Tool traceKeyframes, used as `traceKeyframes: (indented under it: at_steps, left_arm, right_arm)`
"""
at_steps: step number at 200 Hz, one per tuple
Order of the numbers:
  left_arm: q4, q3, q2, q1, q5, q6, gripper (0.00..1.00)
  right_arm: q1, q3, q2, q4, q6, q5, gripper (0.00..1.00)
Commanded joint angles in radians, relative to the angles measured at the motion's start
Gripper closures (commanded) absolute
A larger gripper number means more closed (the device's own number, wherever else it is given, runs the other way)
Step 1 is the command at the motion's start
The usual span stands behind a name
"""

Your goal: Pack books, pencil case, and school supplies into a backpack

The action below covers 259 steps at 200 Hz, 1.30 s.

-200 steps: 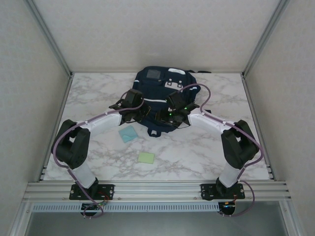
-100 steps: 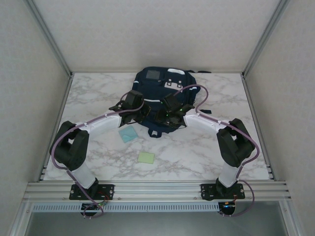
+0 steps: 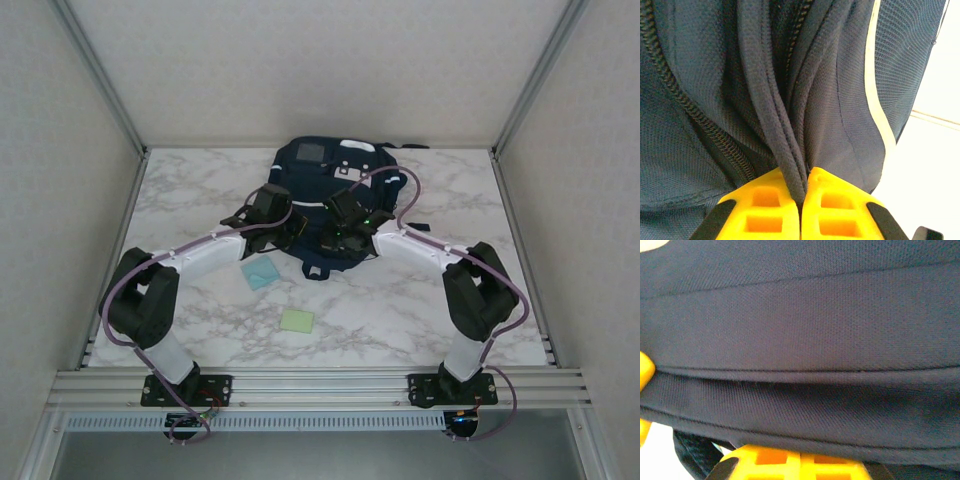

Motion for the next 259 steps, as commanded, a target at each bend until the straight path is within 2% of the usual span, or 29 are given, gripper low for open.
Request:
traceKeyframes:
  at_steps: [1, 67, 100, 125, 164, 181, 203, 229, 233, 237, 243, 247, 251, 259]
  left_arm:
    - [0.017, -0.007, -0.066, 0.032, 0.022, 0.041, 1.00]
    - [-0.021, 0.012, -0.080, 0.072, 0.076, 0.111, 1.00]
    - [-0.088, 0.040, -0.076, 0.090, 0.134, 0.188, 1.00]
    - [-0.153, 0.067, -0.065, 0.104, 0.181, 0.265, 1.00]
    - [-0.231, 0.125, -0.044, 0.137, 0.248, 0.382, 1.00]
    - [-0.314, 0.185, -0.012, 0.151, 0.282, 0.467, 1.00]
    - [-0.386, 0.226, 0.012, 0.184, 0.264, 0.572, 1.00]
    - [-0.394, 0.274, 0.080, 0.252, 0.248, 0.625, 1.00]
    - [-0.391, 0.284, 0.090, 0.260, 0.243, 0.624, 0.96]
    - [-0.389, 0.294, 0.102, 0.266, 0.240, 0.622, 0.87]
    - [-0.388, 0.309, 0.115, 0.275, 0.243, 0.610, 0.72]
    - [-0.385, 0.316, 0.120, 0.279, 0.246, 0.600, 0.54]
    - [-0.380, 0.321, 0.121, 0.279, 0.251, 0.583, 0.43]
    - [-0.367, 0.319, 0.105, 0.276, 0.242, 0.548, 0.31]
  right_arm:
    - [-0.041, -0.026, -0.081, -0.150, -0.140, 0.080, 1.00]
    - [-0.149, -0.051, -0.095, -0.352, -0.382, 0.058, 1.00]
    - [-0.240, -0.037, -0.079, -0.359, -0.479, 0.063, 1.00]
    - [-0.314, 0.028, -0.027, -0.351, -0.576, 0.023, 1.00]
    - [-0.354, 0.123, 0.035, -0.351, -0.727, -0.047, 1.00]
    - [-0.385, 0.188, 0.085, -0.387, -0.787, -0.067, 1.00]
    - [-0.430, 0.225, 0.092, -0.385, -0.812, -0.254, 1.00]
    - [-0.407, 0.211, 0.074, -0.332, -0.805, -0.490, 1.00]
    - [-0.401, 0.204, 0.075, -0.313, -0.803, -0.514, 1.00]
    - [-0.396, 0.196, 0.075, -0.296, -0.798, -0.533, 1.00]
    - [-0.386, 0.188, 0.077, -0.269, -0.784, -0.564, 1.00]
    - [-0.380, 0.184, 0.081, -0.253, -0.774, -0.582, 1.00]
    - [-0.376, 0.182, 0.085, -0.237, -0.765, -0.597, 1.00]
    - [-0.365, 0.175, 0.092, -0.205, -0.744, -0.616, 1.00]
